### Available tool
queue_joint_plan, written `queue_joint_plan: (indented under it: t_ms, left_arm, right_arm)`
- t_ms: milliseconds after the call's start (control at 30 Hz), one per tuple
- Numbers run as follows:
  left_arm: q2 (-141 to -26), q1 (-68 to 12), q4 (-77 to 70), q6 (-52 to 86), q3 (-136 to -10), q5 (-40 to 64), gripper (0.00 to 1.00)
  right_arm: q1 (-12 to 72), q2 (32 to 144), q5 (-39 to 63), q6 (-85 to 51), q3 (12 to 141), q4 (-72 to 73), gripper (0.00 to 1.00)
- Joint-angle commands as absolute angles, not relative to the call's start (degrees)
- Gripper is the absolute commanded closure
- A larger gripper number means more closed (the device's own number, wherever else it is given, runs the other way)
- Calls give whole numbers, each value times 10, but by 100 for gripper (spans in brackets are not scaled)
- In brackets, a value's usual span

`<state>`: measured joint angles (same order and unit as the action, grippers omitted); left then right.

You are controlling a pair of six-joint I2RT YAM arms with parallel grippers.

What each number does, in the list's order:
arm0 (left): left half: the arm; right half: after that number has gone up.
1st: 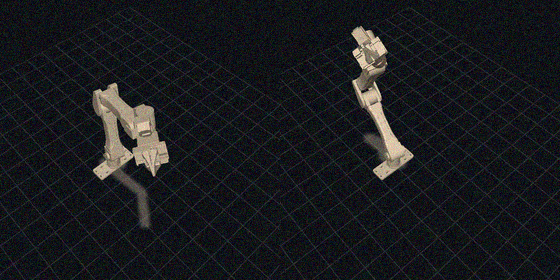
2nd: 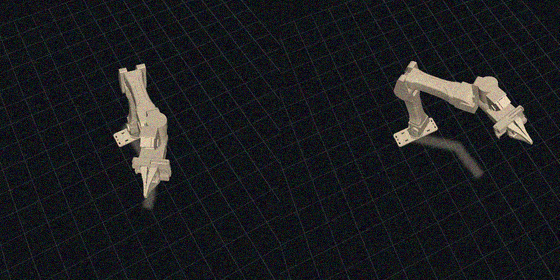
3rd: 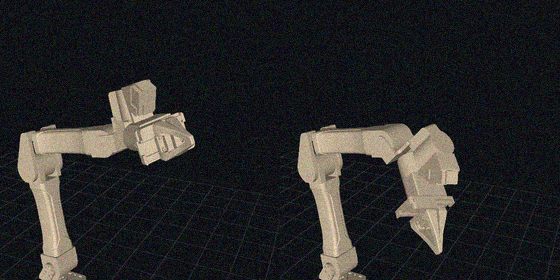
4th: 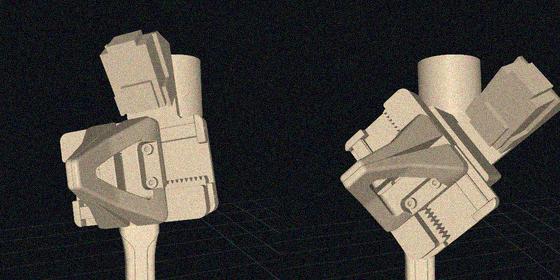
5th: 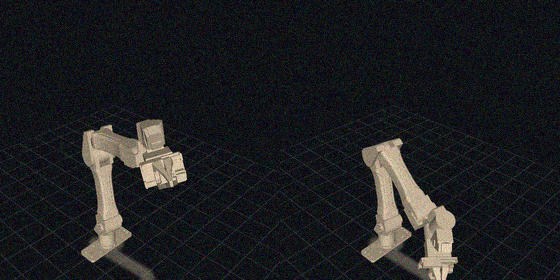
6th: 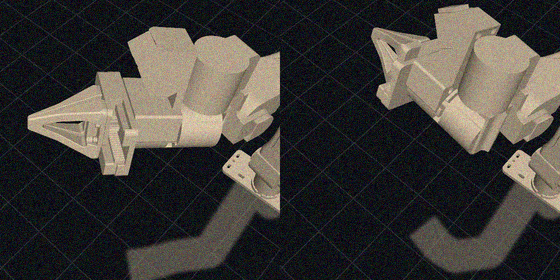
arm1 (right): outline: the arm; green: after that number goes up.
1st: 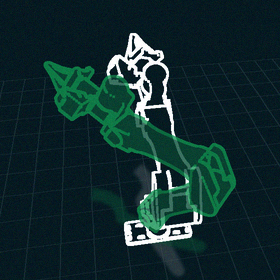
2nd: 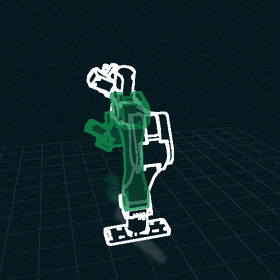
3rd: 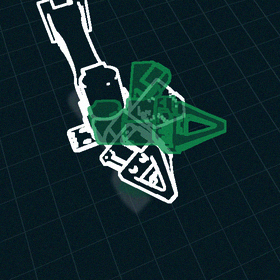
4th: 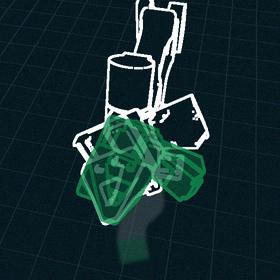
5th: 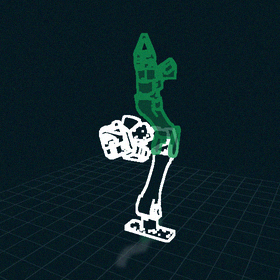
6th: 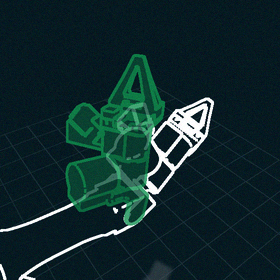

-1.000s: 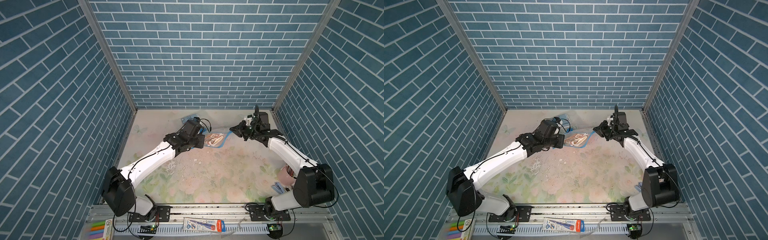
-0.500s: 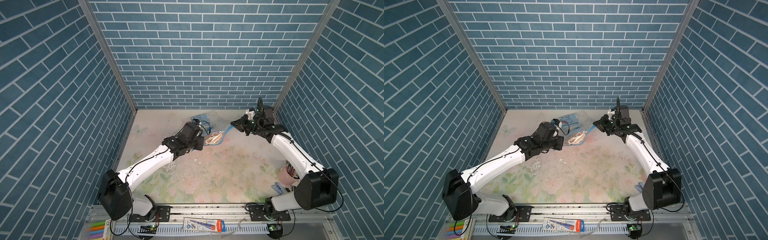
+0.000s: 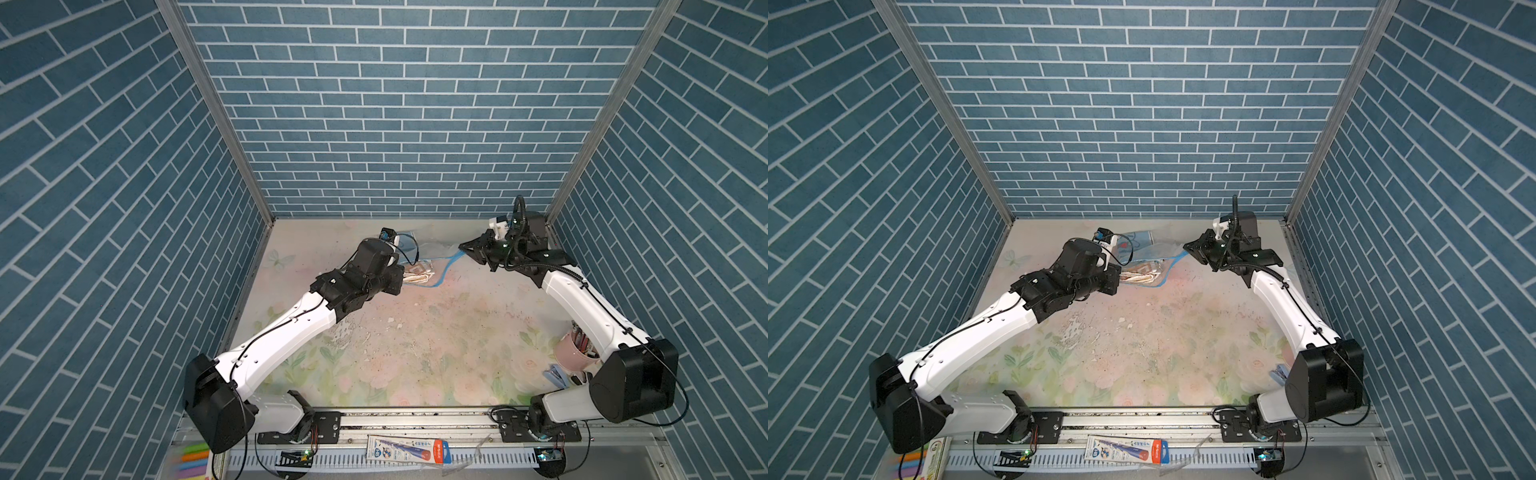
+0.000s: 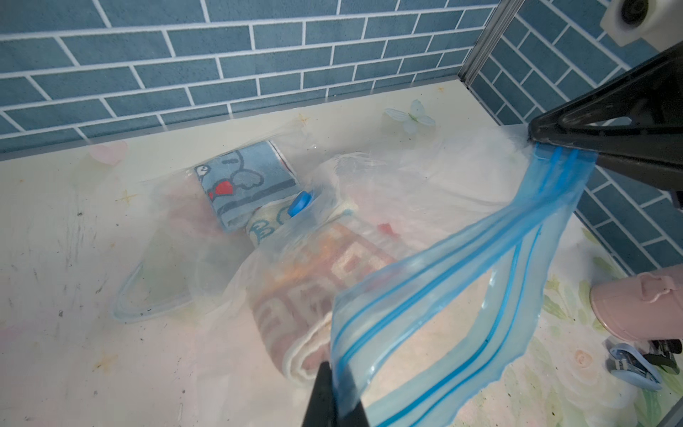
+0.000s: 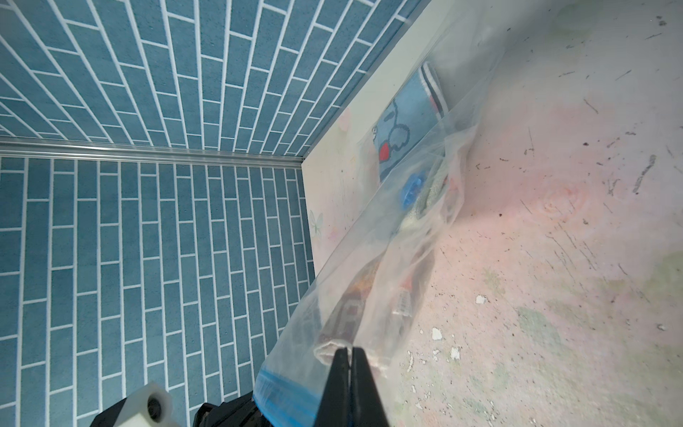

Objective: Place the folded towel into the vacuum bag
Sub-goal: Adjust the vacuum bag at the center of the board.

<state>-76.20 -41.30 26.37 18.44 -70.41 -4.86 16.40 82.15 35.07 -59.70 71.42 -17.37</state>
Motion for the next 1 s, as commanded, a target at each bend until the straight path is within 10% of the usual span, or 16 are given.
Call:
queue_joint_plan:
  t_ms: [0,133,633,867,967]
  left_arm:
    - [-758,-411,283,179,-713,-69,100]
    - [-753,-413,287,181,-696,-61,97]
    - [-676,-430,338,190,-585,-23,32]
    - [-727,-396,366,251,-598,-33,21]
    - [-748,-361,352,281,-590,7,20]
  right_arm:
    - [159,812,338,-594,701,-158,100]
    - [159,805,339,-593,686,-158,100]
    - [159,713,199,-554,518,-299,100]
    - [159,693,56,-511,498,-395,55]
    - [159,676,2,-494,522,-417,50]
